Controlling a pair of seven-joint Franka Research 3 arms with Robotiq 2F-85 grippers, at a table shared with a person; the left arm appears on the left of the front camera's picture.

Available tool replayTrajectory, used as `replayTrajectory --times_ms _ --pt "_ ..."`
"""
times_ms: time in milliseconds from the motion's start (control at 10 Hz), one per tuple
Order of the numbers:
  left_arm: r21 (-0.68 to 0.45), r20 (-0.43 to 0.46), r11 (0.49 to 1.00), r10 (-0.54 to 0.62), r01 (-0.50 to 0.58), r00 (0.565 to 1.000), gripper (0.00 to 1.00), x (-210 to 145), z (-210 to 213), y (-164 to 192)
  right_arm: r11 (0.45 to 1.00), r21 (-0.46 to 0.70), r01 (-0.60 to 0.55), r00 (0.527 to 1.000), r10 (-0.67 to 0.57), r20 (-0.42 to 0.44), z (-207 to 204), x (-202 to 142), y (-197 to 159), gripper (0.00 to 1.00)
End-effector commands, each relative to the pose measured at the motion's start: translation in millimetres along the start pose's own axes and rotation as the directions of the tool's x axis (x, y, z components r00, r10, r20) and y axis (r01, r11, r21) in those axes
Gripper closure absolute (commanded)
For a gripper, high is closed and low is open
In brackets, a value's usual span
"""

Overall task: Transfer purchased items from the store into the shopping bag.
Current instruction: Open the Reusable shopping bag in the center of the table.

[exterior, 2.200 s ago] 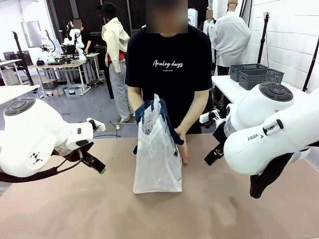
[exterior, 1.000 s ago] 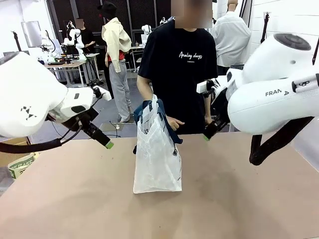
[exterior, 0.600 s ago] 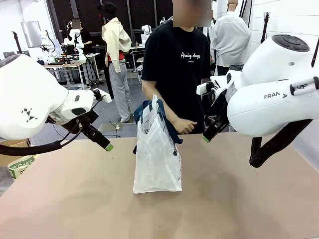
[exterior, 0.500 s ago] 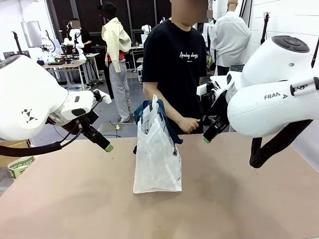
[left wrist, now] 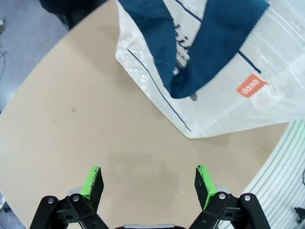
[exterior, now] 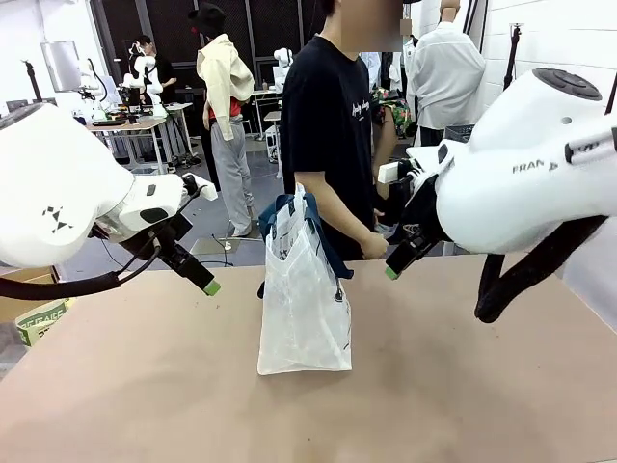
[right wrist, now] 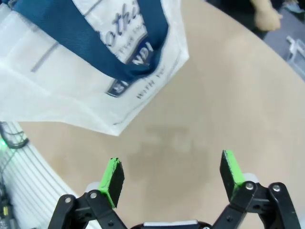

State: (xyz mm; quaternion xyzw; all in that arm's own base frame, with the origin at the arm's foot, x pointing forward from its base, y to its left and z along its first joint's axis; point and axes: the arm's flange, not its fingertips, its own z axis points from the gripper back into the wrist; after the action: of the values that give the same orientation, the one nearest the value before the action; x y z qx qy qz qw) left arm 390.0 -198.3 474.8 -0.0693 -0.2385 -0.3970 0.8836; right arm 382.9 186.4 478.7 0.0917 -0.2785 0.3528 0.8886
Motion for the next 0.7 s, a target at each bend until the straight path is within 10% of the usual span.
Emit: replayTrajectory --times_ms 0,500,600 --pt "-0.047 -0.092 0.998 0.035 -0.039 0.995 0.00 34 15 -3 0.998 0.062 -0.009 1.000 0.009 -0.008 7 35 -10 0.00" --pt "-0.051 -0.126 0.990 0.126 -0.134 0.984 0.00 97 46 -1 0.996 0.058 -0.061 0.998 0.060 0.030 19 126 -17 0.00" --pt "-0.121 -0.141 0.987 0.086 -0.104 0.986 0.00 77 43 -12 0.999 0.044 -0.028 0.999 0.029 -0.017 23 94 -6 0.00"
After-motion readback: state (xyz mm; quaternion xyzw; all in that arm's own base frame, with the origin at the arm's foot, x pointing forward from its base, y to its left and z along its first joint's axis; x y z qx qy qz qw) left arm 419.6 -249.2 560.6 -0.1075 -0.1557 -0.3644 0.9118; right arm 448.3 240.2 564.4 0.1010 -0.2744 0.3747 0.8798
